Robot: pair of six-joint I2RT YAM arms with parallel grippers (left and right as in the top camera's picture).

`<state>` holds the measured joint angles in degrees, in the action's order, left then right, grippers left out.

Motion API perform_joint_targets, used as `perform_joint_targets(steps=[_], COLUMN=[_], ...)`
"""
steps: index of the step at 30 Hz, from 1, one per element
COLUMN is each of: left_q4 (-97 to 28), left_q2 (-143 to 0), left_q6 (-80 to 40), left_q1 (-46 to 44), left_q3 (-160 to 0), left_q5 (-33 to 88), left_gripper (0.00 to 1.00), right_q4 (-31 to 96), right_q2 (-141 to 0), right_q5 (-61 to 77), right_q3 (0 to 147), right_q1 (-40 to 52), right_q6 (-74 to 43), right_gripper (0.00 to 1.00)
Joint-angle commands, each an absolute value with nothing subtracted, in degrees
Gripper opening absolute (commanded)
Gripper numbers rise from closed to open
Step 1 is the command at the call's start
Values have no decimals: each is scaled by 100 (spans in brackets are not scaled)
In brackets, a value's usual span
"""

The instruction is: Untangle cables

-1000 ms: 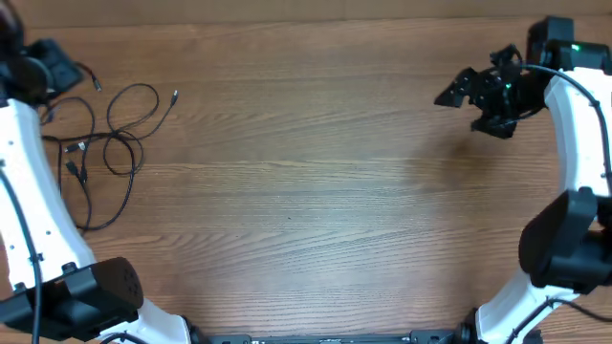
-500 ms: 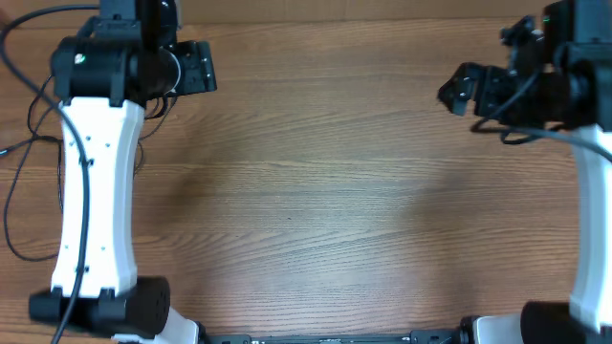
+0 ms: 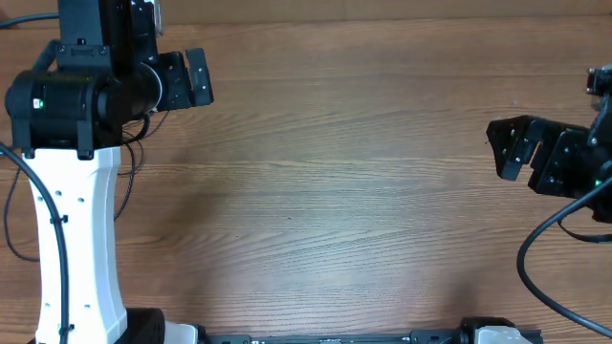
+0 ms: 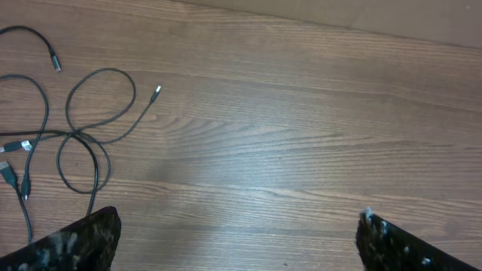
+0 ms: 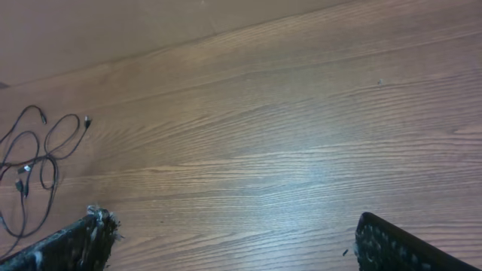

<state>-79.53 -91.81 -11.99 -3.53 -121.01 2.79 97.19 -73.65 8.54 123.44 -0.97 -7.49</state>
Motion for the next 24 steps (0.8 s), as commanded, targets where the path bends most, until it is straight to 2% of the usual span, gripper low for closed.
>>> perform_joint_targets(steps=[1, 12, 18, 21, 24], left_q4=[-7955, -7953, -7953, -7953, -7953], left_q2=[-9183, -9183, -9183, -9183, -9183], left_q6=[-1133, -1133, -1133, -1133, -1131], left_q1=[-377, -377, -377, -377, -377], left_q3=[-12130, -12127, -12127, -12130, -12130], left_q5=[239, 239, 239, 239, 239], left_gripper=[99, 100, 100, 99, 99], right_q4=[9701, 9522, 7658, 6545, 4915], right_q2=[-7441, -7616, -6847, -6123, -5177], right_q5=[773, 692, 296, 351, 364], right_q3=[12383, 12361, 11131, 9902, 8300], right_q1=[-71, -78, -75, -75, -69], right_q6=[-762, -755, -327, -316, -309], right_gripper=[100, 100, 100, 100, 100])
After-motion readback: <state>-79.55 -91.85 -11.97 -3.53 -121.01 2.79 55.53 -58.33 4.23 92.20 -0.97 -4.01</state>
